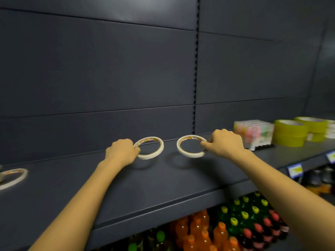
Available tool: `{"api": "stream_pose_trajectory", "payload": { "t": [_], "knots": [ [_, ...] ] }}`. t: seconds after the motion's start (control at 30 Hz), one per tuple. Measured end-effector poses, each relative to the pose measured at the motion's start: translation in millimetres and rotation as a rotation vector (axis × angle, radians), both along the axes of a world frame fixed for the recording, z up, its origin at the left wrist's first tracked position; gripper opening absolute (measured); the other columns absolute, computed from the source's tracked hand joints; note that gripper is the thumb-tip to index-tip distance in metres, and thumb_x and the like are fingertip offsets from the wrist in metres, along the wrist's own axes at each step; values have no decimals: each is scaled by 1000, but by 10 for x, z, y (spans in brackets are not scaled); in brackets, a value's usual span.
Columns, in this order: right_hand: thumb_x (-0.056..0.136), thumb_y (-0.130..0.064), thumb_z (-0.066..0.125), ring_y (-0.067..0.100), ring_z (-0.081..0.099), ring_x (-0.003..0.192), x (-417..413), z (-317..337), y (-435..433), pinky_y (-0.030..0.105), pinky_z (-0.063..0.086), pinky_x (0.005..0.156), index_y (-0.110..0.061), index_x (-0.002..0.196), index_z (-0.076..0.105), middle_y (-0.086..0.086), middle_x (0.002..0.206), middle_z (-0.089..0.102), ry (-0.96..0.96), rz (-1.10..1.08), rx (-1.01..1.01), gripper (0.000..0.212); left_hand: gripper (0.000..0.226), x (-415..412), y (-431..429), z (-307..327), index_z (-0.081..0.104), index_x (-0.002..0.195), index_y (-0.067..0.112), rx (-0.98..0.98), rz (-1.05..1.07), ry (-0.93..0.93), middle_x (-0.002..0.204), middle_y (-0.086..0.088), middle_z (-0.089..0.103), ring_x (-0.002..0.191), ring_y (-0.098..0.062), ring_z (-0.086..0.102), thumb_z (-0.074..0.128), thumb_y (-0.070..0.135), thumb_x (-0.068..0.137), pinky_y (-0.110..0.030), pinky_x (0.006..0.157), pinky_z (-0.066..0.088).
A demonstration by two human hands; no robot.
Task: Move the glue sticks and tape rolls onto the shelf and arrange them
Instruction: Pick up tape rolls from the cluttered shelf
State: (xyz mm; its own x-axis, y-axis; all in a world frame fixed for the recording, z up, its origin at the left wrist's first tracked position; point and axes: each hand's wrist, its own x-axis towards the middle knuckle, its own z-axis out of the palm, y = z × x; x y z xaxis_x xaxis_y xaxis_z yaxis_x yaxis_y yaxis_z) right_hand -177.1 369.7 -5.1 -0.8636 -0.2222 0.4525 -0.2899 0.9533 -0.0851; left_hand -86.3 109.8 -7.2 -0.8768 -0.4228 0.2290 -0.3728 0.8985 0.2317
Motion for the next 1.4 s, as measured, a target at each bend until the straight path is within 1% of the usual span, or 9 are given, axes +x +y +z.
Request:
{"api": "stream_pose_trajectory", "payload": {
  "t": [0.17, 0.33, 0.43, 0.53, 0.77, 0.87, 0.97, 1.23, 1.4],
  "knots": [
    [87, -57, 47, 30, 61, 93, -118, -72, 1133, 27, 38, 66, -12, 84, 65, 10, 97, 66, -1, -94, 10, 48, 29, -374, 1010, -82, 47, 69, 12, -5, -124, 23, 79, -5, 50, 77, -27, 47, 45, 30, 92, -32, 69, 37],
    [84, -57, 50, 30, 60, 86, -157, -127, 2179, 27, 37, 64, -14, 77, 67, 5, 77, 54, -44, -194, -22, 47, 37, -675, 2009, -138, 41, 57, 16, -22, -244, 51, 61, 0, 44, 61, -20, 43, 45, 30, 91, -28, 54, 29],
    [85, -54, 52, 30, 59, 86, -199, -160, 2730, 29, 38, 65, -12, 67, 57, 5, 74, 52, -51, -244, -46, 45, 38, -846, 2588, -138, 40, 56, 16, -28, -311, 60, 61, 0, 42, 66, -24, 44, 45, 29, 91, -29, 58, 31],
    [85, -55, 52, 25, 49, 64, -245, -176, 3224, 26, 31, 51, -14, 54, 41, 1, 58, 42, -60, -289, -70, 53, 38, -1021, 3115, -105, 39, 57, 15, -54, -371, 61, 68, -3, 46, 74, -28, 46, 45, 31, 91, -30, 63, 32],
    [83, -61, 51, 24, 55, 64, -452, -261, 4325, 26, 36, 53, -12, 64, 61, 2, 59, 50, -114, -444, -135, 53, 37, -1601, 4272, -10, 60, 86, 6, -126, -561, 38, 101, -17, 64, 96, -33, 58, 42, 37, 95, -33, 72, 40],
    [85, -58, 51, 19, 49, 54, -597, -287, 4664, 22, 32, 48, -15, 53, 53, 0, 52, 47, -132, -476, -137, 54, 40, -1840, 4642, 28, 62, 93, -2, -154, -603, 61, 107, -24, 63, 100, -38, 58, 42, 33, 93, -37, 76, 45],
    [85, -58, 50, 20, 48, 53, -869, -288, 5073, 23, 33, 49, -15, 51, 49, 0, 51, 47, -115, -511, -153, 55, 37, -2151, 5092, 54, 63, 94, 4, -146, -614, 87, 110, -20, 62, 105, -37, 56, 42, 35, 93, -36, 78, 42],
    [84, -62, 48, 21, 59, 62, -1733, -178, 6093, 25, 39, 51, -9, 72, 72, 5, 67, 64, -75, -540, -99, 59, 28, -3078, 6106, 230, 57, 86, 13, -107, -621, 101, 109, -15, 62, 96, -33, 55, 42, 36, 92, -35, 76, 39],
    [86, -62, 46, 19, 59, 61, -2151, -72, 6590, 26, 44, 54, -14, 61, 67, 2, 63, 63, -88, -526, -151, 57, 33, -3518, 6613, 256, 61, 84, 6, -65, -622, 78, 103, -18, 64, 88, -32, 54, 42, 32, 93, -33, 69, 37]
  ]
}}
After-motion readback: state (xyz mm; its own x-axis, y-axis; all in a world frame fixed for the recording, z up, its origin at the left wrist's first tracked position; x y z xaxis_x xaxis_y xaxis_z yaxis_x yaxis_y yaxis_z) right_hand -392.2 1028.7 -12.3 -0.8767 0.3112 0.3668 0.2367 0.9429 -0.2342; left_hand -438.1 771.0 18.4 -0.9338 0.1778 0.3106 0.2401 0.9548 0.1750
